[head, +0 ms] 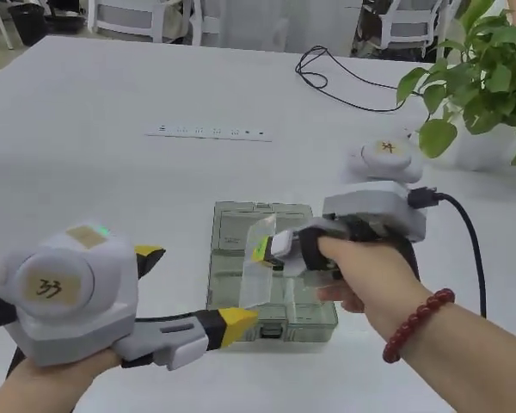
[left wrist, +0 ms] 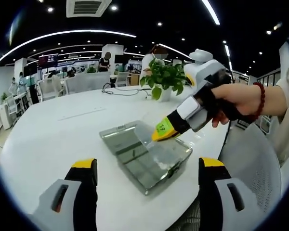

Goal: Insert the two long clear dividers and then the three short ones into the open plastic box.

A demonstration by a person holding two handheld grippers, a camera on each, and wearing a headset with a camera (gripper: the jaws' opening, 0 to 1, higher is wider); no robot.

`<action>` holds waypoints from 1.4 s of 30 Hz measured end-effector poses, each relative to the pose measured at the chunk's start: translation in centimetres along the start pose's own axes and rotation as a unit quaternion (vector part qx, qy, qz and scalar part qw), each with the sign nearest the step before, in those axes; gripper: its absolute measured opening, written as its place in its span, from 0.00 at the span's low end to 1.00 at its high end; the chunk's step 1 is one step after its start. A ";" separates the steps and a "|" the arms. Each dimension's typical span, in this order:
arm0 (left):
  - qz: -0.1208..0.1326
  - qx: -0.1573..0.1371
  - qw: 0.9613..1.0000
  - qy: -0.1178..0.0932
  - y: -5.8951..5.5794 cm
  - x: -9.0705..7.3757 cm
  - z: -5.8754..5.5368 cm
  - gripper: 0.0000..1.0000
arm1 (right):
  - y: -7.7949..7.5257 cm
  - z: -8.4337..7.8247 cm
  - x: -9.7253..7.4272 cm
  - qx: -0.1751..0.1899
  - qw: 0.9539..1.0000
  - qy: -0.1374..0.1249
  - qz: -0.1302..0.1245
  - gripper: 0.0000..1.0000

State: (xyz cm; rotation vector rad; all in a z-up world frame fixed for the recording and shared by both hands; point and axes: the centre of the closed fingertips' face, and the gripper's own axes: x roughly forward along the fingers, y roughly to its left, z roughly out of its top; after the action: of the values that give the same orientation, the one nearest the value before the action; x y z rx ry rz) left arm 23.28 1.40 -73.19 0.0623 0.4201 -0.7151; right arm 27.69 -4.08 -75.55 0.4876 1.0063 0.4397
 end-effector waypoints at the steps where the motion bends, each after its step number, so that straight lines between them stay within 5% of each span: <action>1: -0.001 0.004 1.000 0.001 0.0 0.0 0.0 0.90 | -0.1 -0.1 0.0 0.002 1.000 0.008 -0.005 0.06; 16: -0.017 0.022 1.000 0.003 -0.1 0.4 -0.3 0.99 | -2.1 -0.9 1.4 0.006 0.995 0.082 -0.063 0.06; 42: -0.011 0.033 0.999 0.012 0.3 0.1 -0.8 1.00 | -3.2 -1.9 3.3 0.018 0.988 0.126 -0.087 0.06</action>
State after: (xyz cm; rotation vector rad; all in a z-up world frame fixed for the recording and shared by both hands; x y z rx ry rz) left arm 23.32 1.72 -74.01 0.1291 0.4195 -0.7508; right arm 27.97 -4.47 -80.44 0.3777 1.2915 0.3320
